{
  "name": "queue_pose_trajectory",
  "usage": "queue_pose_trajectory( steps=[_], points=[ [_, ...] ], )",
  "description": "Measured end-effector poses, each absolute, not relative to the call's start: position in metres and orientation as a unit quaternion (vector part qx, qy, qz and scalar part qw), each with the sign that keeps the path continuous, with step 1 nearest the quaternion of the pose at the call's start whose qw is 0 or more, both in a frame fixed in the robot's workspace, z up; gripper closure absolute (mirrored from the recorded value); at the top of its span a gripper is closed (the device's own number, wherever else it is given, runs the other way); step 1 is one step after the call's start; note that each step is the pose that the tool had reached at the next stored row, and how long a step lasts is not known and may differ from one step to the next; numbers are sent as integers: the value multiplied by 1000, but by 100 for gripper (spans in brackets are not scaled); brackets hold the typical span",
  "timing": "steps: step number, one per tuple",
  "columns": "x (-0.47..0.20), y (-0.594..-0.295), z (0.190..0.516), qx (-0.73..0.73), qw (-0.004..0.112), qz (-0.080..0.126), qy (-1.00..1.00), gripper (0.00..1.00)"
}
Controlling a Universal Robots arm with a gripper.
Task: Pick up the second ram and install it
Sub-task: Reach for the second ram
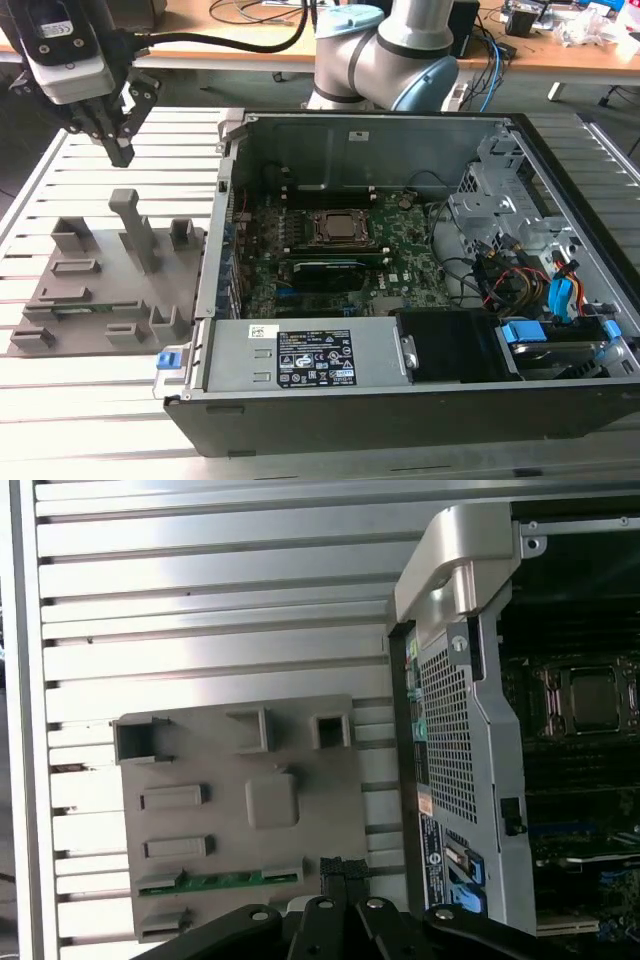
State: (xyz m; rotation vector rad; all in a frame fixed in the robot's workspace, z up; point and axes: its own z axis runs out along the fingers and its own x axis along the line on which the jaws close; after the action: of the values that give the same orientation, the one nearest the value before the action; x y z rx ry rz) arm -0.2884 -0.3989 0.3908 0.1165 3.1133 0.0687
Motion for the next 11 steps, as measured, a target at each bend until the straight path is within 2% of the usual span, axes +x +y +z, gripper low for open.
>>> queue_pose_trajectory(
  steps=[11],
  points=[
    [-321, -399, 390, 37, 13, 22, 999, 89]
  ],
)
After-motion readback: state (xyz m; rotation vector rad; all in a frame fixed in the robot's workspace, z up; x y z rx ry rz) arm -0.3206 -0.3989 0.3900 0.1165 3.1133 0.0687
